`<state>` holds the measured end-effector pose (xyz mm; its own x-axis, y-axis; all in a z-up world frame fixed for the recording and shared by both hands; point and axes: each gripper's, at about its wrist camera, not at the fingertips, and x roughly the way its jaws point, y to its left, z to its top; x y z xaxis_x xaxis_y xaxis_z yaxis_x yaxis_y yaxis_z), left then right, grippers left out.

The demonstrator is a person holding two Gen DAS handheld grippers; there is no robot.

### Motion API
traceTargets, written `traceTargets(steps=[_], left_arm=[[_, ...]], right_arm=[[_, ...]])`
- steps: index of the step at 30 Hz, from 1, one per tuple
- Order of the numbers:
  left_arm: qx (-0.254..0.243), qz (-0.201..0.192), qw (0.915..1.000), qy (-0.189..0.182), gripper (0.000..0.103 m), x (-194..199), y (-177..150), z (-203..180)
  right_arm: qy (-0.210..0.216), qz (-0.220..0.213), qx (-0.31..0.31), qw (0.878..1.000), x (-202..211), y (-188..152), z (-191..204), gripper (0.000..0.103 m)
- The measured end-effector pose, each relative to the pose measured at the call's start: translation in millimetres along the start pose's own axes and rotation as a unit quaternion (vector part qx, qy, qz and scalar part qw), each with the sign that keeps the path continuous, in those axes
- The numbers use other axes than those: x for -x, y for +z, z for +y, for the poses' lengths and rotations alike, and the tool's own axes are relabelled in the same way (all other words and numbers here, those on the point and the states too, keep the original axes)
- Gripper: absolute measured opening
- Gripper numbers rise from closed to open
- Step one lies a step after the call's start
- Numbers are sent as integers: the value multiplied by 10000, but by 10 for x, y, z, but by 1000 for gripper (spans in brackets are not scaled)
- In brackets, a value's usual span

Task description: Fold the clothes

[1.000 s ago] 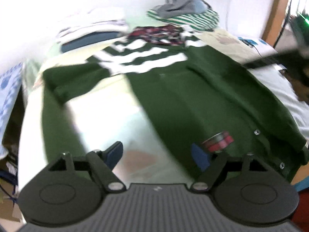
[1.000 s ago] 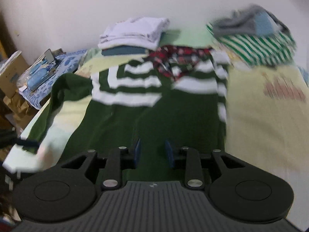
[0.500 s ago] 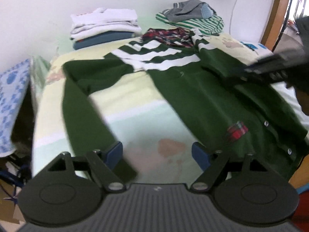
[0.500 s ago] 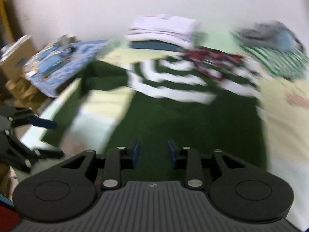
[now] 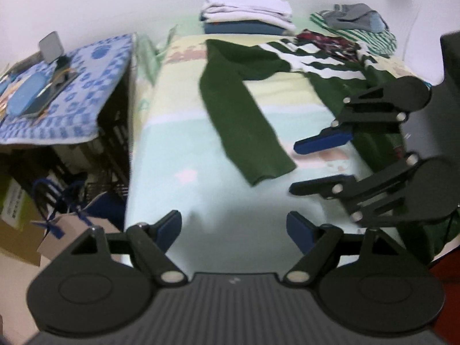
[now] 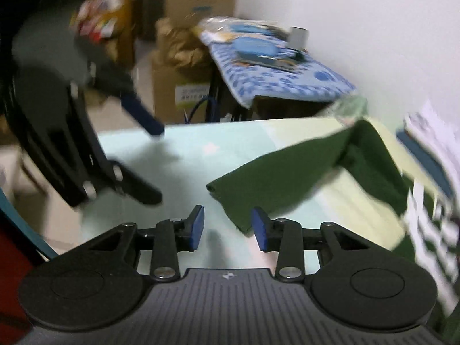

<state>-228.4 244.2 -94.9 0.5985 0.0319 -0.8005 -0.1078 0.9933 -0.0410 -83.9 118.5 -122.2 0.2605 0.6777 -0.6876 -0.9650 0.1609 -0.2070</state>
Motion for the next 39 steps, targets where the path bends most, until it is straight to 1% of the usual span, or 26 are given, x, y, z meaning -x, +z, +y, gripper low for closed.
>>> traceTargets(steps=[3, 5, 6, 7, 8, 9, 10, 11, 14, 15, 18, 19, 21, 22, 23, 24, 25, 26, 27, 30, 31, 33, 35, 37, 39], left_arm=[[50, -23, 10000, 37, 81, 19, 3, 39], [32, -27, 10000, 69, 82, 22, 14, 31], [14, -29, 10000, 74, 82, 8, 30, 27], [-3, -35, 10000, 72, 82, -2, 44, 24], [-18, -48, 10000, 61, 82, -5, 57, 22], [-33, -62, 10000, 38, 82, -10, 73, 20], [-61, -75, 10000, 13, 82, -20, 92, 11], [-96, -86, 9999, -11, 82, -33, 112, -3], [-295, -155, 9994, -75, 82, -72, 180, -85], [-401, -203, 9989, -113, 82, -85, 206, -131], [-682, -292, 9967, -328, 83, -153, 294, -276], [-768, -307, 9958, -393, 83, -183, 325, -325], [-909, -318, 9940, -522, 83, -258, 388, -424], [-960, -308, 9932, -586, 84, -296, 417, -473], [-1011, -291, 9923, -658, 84, -334, 445, -516], [-1064, -273, 9913, -727, 84, -368, 469, -559], [-1131, -261, 9901, -791, 85, -400, 492, -606], [-1201, -254, 9889, -841, 85, -427, 511, -655], [-1274, -242, 9876, -883, 85, -453, 528, -702], [-1419, -197, 9850, -962, 86, -507, 563, -821], [-1439, -174, 9846, -978, 87, -523, 576, -855], [-1430, -141, 9847, -990, 87, -546, 595, -915], [-1374, -122, 9855, -984, 87, -565, 609, -981], [-1279, -100, 9866, -1003, 88, -580, 638, -1046], [-1240, -87, 9872, -1004, 88, -591, 657, -1126]], right_arm=[[-107, 73, 192, 9997, -174, 6, 21, 39], [-139, -52, 123, 9998, -192, 9, 24, 38], [-148, -57, 46, 9999, -212, 23, 22, 33], [-119, -18, -95, 9999, -227, 43, 4, 18], [-87, -2, -293, 9995, -217, 57, -33, 9], [-118, -58, -450, 9989, -181, 61, -73, 6], [-230, -156, -530, 9982, -131, 60, -98, 5], [-430, -250, -551, 9972, -69, 60, -124, 5], [-960, -370, -476, 9935, 173, 63, -226, 4], [-1080, -381, -479, 9923, 271, 58, -271, 4], [-1215, -305, -937, 9877, 517, 5, -499, 4], [-1267, -297, -1252, 9836, 605, -38, -598, 4], [-1368, -312, -2043, 9688, 783, -149, -811, 4], [-1380, -353, -2496, 9578, 880, -225, -918, 4], [-1381, -444, -2962, 9440, 976, -318, -1010, 4], [-1381, -552, -3421, 9278, 1070, -416, -1096, 4], [-1425, -671, -3769, 9128, 1159, -501, -1156, 4], [-1594, -744, -3855, 9058, 1231, -549, -1172, 4], [-1810, -794, -3842, 9018, 1295, -582, -1173, 4], [-2532, -609, -3302, 9072, 1432, -632, -1103, 4], [-2606, -581, -3233, 9079, 1489, -664, -1111, 4], [-2462, -563, -3523, 9011, 1581, -770, -1174, 4], [-2301, -584, -3887, 8902, 1634, -902, -1244, 4], [-2090, -665, -4296, 8760, 1674, -1038, -1316, 4], [-1737, -966, -4809, 8540, 1738, -1142, -1424, 4]])
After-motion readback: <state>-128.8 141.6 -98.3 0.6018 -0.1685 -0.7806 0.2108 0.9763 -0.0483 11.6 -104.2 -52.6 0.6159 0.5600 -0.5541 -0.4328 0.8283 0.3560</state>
